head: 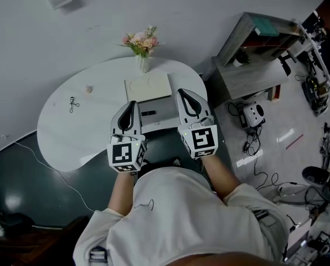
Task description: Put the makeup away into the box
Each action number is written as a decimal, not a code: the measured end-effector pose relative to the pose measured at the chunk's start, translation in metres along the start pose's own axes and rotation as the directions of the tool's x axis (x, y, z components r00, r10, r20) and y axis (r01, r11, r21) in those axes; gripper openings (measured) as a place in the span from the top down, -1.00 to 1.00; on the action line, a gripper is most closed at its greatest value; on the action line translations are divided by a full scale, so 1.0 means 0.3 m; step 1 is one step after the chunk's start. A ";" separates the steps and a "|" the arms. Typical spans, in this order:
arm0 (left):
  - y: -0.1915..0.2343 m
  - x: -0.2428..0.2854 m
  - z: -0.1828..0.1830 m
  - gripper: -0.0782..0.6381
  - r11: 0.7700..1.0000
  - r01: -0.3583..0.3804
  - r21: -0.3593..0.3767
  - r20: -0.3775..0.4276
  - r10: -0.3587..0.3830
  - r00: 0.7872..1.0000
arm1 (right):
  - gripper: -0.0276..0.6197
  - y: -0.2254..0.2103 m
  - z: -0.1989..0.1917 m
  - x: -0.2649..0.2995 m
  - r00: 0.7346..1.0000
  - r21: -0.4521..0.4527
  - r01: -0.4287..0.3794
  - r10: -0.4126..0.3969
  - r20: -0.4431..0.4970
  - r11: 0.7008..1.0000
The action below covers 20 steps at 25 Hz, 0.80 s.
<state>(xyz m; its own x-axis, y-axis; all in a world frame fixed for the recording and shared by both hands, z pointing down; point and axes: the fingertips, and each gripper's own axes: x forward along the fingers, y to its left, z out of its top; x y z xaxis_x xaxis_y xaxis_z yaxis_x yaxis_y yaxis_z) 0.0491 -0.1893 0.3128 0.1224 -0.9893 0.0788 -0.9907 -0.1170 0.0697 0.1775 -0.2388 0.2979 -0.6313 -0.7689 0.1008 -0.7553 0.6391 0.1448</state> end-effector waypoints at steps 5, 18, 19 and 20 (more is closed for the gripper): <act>-0.002 0.008 -0.008 0.72 1.000 0.007 0.005 -0.008 -0.007 1.000 | 0.92 -0.006 -0.008 0.002 1.000 -0.003 -0.003 0.003 -0.011 1.000; -0.022 -0.037 -0.041 0.72 1.000 0.016 0.009 -0.033 -0.015 0.999 | 0.92 0.010 -0.031 -0.038 1.000 0.004 0.000 0.000 -0.026 1.000; -0.022 -0.041 -0.043 0.72 1.000 0.015 0.008 -0.034 -0.014 0.999 | 0.92 0.011 -0.034 -0.042 1.000 0.003 0.001 -0.001 -0.028 1.000; -0.022 -0.044 -0.044 0.72 1.000 0.015 0.007 -0.035 -0.014 0.999 | 0.92 0.013 -0.036 -0.045 1.000 0.002 0.001 -0.001 -0.030 1.000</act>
<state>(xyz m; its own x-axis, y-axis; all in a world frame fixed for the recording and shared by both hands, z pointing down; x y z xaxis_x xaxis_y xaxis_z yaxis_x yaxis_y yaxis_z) 0.0546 -0.1742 0.3245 0.1386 -0.9840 0.1124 -0.9892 -0.1321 0.0636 0.1849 -0.2262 0.3077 -0.6250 -0.7697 0.1299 -0.7565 0.6383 0.1425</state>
